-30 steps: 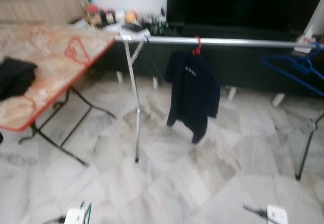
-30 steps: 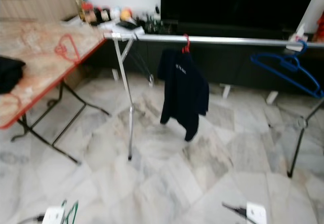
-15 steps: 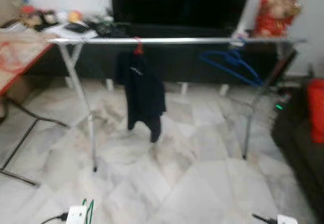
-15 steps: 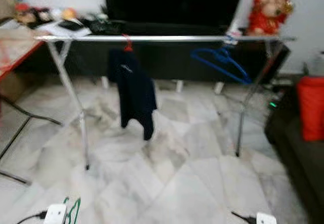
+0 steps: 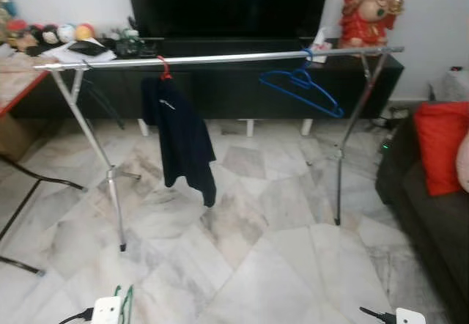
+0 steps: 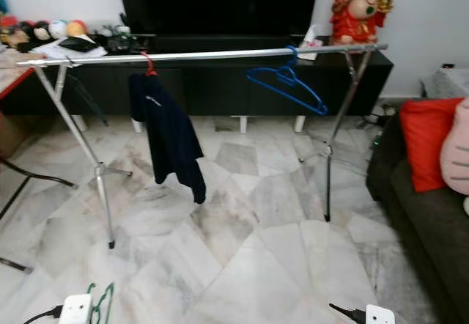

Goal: Hang hanger

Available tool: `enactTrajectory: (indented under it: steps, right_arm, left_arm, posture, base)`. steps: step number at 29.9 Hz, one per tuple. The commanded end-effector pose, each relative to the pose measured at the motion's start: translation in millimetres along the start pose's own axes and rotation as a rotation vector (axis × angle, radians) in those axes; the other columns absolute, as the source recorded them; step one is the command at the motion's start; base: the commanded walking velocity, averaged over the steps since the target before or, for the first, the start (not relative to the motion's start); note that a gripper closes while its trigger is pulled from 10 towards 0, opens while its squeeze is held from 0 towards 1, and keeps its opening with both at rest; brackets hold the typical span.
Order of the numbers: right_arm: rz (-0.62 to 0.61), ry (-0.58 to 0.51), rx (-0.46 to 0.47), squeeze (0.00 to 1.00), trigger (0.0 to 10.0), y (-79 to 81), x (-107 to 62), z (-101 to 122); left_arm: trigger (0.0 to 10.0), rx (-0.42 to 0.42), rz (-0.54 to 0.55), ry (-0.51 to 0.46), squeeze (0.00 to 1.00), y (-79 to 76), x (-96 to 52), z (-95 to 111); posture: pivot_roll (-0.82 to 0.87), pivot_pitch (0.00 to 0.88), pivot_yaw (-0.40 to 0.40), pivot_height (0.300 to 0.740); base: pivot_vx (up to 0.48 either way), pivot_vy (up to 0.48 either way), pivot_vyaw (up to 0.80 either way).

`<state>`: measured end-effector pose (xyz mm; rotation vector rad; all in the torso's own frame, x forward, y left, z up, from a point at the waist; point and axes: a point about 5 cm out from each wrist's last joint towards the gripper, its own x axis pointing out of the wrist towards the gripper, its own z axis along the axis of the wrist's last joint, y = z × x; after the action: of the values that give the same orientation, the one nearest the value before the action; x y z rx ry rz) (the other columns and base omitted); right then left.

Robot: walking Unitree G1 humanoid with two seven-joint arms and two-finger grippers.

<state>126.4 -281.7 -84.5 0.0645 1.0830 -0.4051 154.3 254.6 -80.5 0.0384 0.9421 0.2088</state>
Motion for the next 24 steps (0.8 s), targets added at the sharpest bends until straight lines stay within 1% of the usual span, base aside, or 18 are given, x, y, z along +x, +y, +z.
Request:
enactTrajectory:
  steps: [1, 3, 6, 10, 11, 12, 16, 18, 20, 22, 24]
  right_arm:
    - [0.001, 0.000, -0.003, 0.00, 10.0, 0.8, -0.1, -1.4]
    - [-0.003, -0.002, -0.004, 0.00, 10.0, 1.5, -0.2, -2.7]
    - [-0.005, -0.003, -0.006, 0.00, 10.0, 1.1, -0.2, -2.7]
    - [-0.007, -0.001, -0.012, 0.00, 10.0, 0.3, -0.2, -1.8]
    - [-0.007, -0.001, -0.012, 0.00, 10.0, 0.3, -0.2, -1.8]
    - [-0.007, 0.002, -0.019, 0.00, 10.0, 0.0, -0.2, -2.0]
    - [-0.009, 0.002, -0.016, 0.00, 10.0, -0.1, -0.2, -2.0]
    - [-0.008, 0.000, -0.013, 0.00, 10.0, 0.1, -0.2, -2.0]
    - [-0.007, -0.001, -0.010, 0.00, 10.0, 0.1, -0.2, -1.9]
    - [-0.005, 0.001, -0.018, 0.00, 10.0, 0.2, -0.2, -2.3]
    - [-0.005, 0.003, -0.026, 0.00, 10.0, 0.2, -0.3, -2.7]
  left_arm:
    - [10.0, -0.005, -0.008, -0.009, 0.00, 1.0, -0.2, 0.7]
    - [10.0, -0.019, -0.016, -0.010, 0.00, 2.2, -1.0, -1.3]
    - [10.0, -0.021, -0.017, -0.003, 0.00, 0.8, -1.1, -3.0]
    - [10.0, -0.016, -0.026, 0.013, 0.00, -12.6, 0.5, -3.8]
    - [10.0, -0.016, -0.026, 0.013, 0.00, -12.6, 0.5, -3.8]
    - [10.0, -0.015, -0.034, 0.020, 0.00, -21.1, 1.2, -4.1]
    - [10.0, -0.011, -0.052, 0.032, 0.00, -40.3, 2.3, -3.8]
    - [10.0, -0.004, -0.060, 0.036, 0.00, -46.7, 2.4, -3.6]
    - [10.0, -0.004, -0.063, 0.036, 0.00, -49.9, 2.6, -2.8]
    - [10.0, 0.004, -0.075, 0.033, 0.00, -61.2, 3.3, 1.0]
    - [10.0, 0.011, -0.081, 0.031, 0.00, -65.5, 3.4, 2.3]
  posture:
    - [-0.01, 0.000, -0.011, 0.740]
    - [-0.01, 0.000, -0.016, 0.740]
    - [-0.01, 0.000, -0.019, 0.740]
    - [-0.01, 0.000, -0.022, 0.740]
    - [-0.01, 0.000, -0.022, 0.740]
    - [-0.01, 0.000, -0.023, 0.740]
    - [-0.01, 0.000, -0.020, 0.740]
    - [-0.01, 0.000, -0.020, 0.740]
    - [-0.01, 0.000, -0.020, 0.740]
    - [-0.01, 0.000, -0.018, 0.740]
    - [-0.01, 0.000, -0.018, 0.740]
  base:
    - [0.000, 0.000, 0.00]
    - [0.266, 0.000, 0.00]
    - [0.301, 0.000, 0.00]
    - [0.321, 0.000, 0.00]
    - [0.322, 0.000, 0.00]
    - [0.319, 0.000, 0.00]
    - [0.322, 0.000, 0.00]
    - [0.322, 0.000, 0.00]
    - [0.324, 0.000, 0.00]
    - [0.322, 0.000, 0.00]
    - [0.326, 0.000, 0.00]
